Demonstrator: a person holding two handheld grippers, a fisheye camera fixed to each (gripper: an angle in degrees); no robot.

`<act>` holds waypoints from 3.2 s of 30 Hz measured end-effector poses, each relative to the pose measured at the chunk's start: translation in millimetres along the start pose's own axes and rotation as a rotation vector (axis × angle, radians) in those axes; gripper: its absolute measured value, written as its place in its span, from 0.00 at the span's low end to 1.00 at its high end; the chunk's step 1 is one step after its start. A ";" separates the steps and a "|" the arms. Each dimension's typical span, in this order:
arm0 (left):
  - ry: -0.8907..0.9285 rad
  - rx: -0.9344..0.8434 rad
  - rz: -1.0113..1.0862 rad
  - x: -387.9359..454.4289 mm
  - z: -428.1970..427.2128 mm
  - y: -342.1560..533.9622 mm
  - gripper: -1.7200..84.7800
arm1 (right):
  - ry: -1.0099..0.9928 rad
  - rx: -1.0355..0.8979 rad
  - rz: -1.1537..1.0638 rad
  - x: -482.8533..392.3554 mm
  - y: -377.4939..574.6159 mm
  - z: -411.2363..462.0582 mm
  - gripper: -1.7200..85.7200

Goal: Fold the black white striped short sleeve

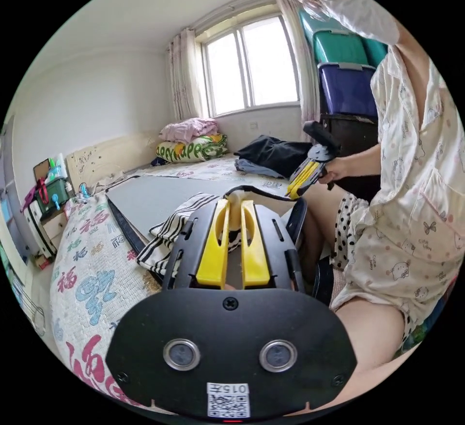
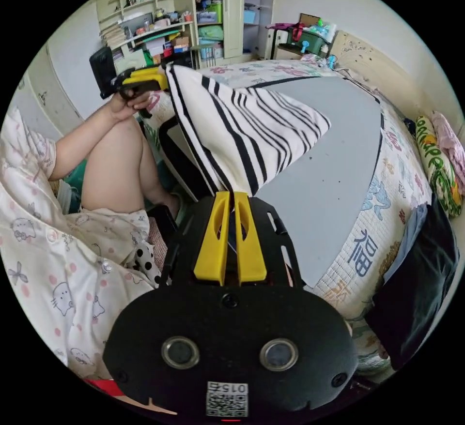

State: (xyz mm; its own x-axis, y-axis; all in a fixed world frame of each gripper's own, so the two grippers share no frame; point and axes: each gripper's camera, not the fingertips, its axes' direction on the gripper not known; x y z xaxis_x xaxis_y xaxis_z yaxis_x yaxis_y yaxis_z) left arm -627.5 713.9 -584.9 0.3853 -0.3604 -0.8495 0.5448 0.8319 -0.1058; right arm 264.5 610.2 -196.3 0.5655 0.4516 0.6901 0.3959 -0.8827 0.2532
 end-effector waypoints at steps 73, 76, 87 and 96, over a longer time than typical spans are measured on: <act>0.039 0.123 -0.401 14.0 548.8 -419.5 0.09 | 0.927 0.186 0.952 678.1 -342.7 -124.3 0.01; 0.014 0.140 -0.406 24.8 442.7 -371.4 0.05 | 0.725 0.468 0.891 570.2 -418.2 -224.3 0.01; -0.381 0.133 -0.509 103.0 63.4 -184.1 0.07 | 0.521 0.783 0.510 219.6 -457.5 -310.6 0.01; -1.077 0.090 -0.832 204.2 -238.2 -10.4 0.14 | 0.321 1.032 0.079 -3.8 -228.1 -132.1 0.05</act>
State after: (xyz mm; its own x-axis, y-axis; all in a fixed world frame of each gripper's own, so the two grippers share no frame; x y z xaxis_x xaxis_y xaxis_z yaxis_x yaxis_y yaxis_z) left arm -731.9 732.2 -880.4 0.2848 -0.9188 0.2733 0.9289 0.1941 -0.3152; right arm 76.5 792.6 -167.2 0.4598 0.2101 0.8628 0.8693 -0.3048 -0.3891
